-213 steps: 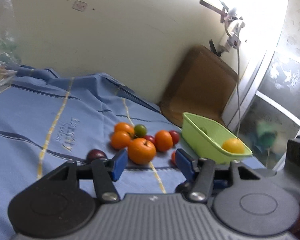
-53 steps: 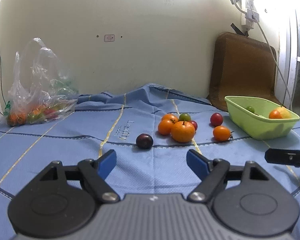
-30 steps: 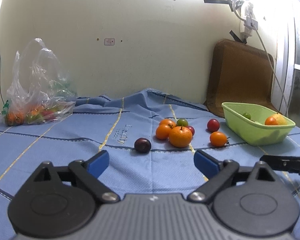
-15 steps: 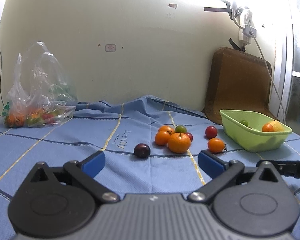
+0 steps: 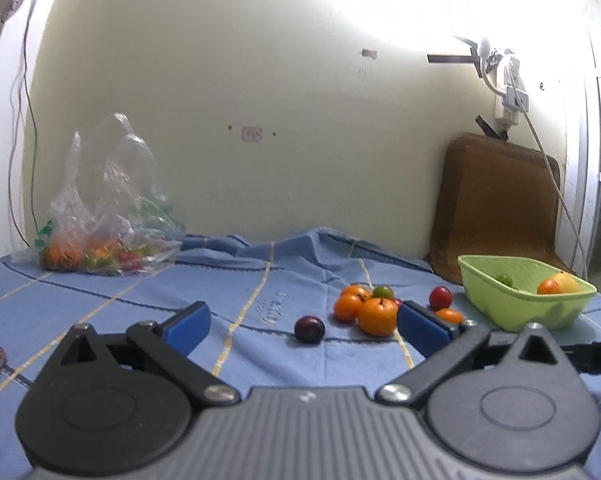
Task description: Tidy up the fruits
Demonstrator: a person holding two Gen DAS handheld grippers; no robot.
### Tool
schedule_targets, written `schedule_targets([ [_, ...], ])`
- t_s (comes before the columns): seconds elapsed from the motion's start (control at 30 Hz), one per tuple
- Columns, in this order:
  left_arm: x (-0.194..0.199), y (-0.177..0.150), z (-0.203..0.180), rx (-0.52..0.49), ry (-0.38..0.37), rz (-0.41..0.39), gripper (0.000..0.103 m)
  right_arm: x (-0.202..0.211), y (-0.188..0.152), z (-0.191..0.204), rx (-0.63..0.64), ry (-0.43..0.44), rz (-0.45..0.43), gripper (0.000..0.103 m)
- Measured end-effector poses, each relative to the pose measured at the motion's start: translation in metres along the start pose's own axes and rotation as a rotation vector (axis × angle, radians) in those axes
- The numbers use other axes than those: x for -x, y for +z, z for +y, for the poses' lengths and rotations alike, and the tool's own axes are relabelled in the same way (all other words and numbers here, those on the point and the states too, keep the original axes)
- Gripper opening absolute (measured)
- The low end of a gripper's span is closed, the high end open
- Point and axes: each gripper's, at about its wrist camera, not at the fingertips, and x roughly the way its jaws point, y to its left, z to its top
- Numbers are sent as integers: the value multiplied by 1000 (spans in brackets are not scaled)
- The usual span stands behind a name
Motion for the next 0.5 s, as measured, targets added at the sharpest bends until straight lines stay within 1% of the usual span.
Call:
schedule_targets([
  [0.17,10,-1,-4,-21,16,-62,103,-2,0,1,2,-7,2,63],
  [0.33,14,-1,-10,-53,34,-85,103,-3,-1,2,8,-17,6,63],
  [0.43,13,0,-4,-17,71,-75,103,-6,-1,5,24,-36,20,63],
  [0.5,8,1,4,22,92,-52,103,-9,0,10,53,-29,32,63],
])
